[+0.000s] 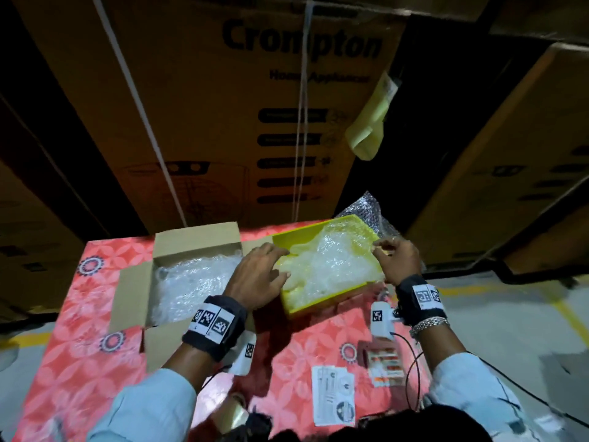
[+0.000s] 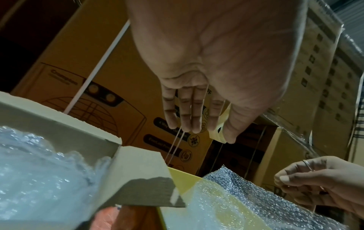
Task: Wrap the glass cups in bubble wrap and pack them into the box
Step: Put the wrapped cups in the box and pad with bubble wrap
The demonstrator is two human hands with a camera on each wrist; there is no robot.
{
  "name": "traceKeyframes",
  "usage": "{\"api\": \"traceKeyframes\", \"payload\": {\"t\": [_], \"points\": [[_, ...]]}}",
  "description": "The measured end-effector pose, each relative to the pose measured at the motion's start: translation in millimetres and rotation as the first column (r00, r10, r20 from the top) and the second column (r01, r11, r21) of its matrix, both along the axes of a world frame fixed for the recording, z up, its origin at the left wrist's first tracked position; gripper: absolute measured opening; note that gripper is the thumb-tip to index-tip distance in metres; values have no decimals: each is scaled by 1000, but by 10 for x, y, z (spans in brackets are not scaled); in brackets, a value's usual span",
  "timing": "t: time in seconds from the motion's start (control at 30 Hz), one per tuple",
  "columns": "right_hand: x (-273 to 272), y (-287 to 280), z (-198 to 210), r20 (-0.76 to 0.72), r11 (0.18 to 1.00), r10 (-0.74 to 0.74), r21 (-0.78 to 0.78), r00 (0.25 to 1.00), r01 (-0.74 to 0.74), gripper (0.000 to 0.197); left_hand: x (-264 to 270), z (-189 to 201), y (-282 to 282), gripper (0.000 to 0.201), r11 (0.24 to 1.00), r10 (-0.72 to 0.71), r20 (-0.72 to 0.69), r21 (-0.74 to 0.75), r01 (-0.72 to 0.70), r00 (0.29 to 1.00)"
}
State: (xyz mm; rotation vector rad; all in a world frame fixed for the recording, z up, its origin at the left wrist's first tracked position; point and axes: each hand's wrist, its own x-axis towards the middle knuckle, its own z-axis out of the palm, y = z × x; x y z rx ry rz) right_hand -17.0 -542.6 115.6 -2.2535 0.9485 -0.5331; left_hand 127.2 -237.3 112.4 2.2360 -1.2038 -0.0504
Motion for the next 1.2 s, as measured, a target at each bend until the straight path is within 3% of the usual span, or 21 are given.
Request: {"api": "traceKeyframes", "payload": {"t": [0.13, 0.2, 0.23, 0.3, 0.37, 0.47, 0.6, 0.67, 0.73, 0.8, 0.83, 0.9, 1.03, 1.1, 1.13, 1.2], "points": [[70, -601, -64, -168, 985, -93, -161, 981, 66, 52, -209, -62, -421, 46, 1000, -8, -19, 20, 8, 1000], [86, -815, -153, -294, 985, -104, -164, 950, 57, 70, -311, -123, -575, 46, 999, -4, -43, 48, 6, 999], [95, -883, -181, -346, 991, -82, -126, 935, 40, 68, -353, -163, -635, 46, 998, 1, -55, 57, 2, 998], [103, -944, -156, -370, 998, -41, -58, 928, 21, 47, -437, -228, -737, 46, 997, 17, -87, 77, -11, 996], [121, -965, -69, -298, 999, -7, -50, 955, -8, 28, -522, -279, -810, 46, 995, 48, -126, 97, -36, 991], [122, -960, 136, -42, 997, 70, -40, 997, -72, 6, -633, -341, -906, 47, 990, 83, -182, 132, -59, 980], [75, -992, 377, 229, 962, 204, 133, 952, -238, 25, -719, -369, -1058, 45, 987, 141, -267, 113, -114, 953], [52, -950, 475, 320, 894, 235, 300, 918, -334, 33, -730, -353, -1123, 43, 981, 190, -350, 48, -186, 917], [20, -875, 572, 427, 785, 224, 453, 876, -422, 33, -742, -300, -1176, 43, 970, 217, -454, -3, -245, 864], [0, -778, 668, 480, 708, 221, 520, 849, -478, 21, -751, -197, -1204, 46, 956, 220, -589, -29, -292, 778], [-16, -708, 732, 487, 680, 215, 547, 846, -488, 17, -750, -159, -1202, 53, 942, 192, -693, -67, -328, 694], [-44, -550, 824, 504, 620, 182, 608, 844, -496, 28, -744, -118, -1170, 71, 886, 98, -888, -128, -446, 450], [-26, -176, 926, 549, 519, 162, 660, 820, -544, 32, -837, -142, -1026, 72, 845, -136, -990, -135, -517, 37], [17, -51, 845, 554, 481, 153, 682, 818, -551, 30, -920, -101, -973, 80, 822, -232, -973, -196, -535, -1], [45, 26, 816, 558, 457, 143, 696, 818, -554, 27, -938, -56, -938, 80, 786, -240, -970, -214, -581, 33], [98, 179, 751, 555, 460, 135, 699, 821, -548, 17, -880, -33, -809, 68, 658, -190, -967, -252, -710, 167]]}}
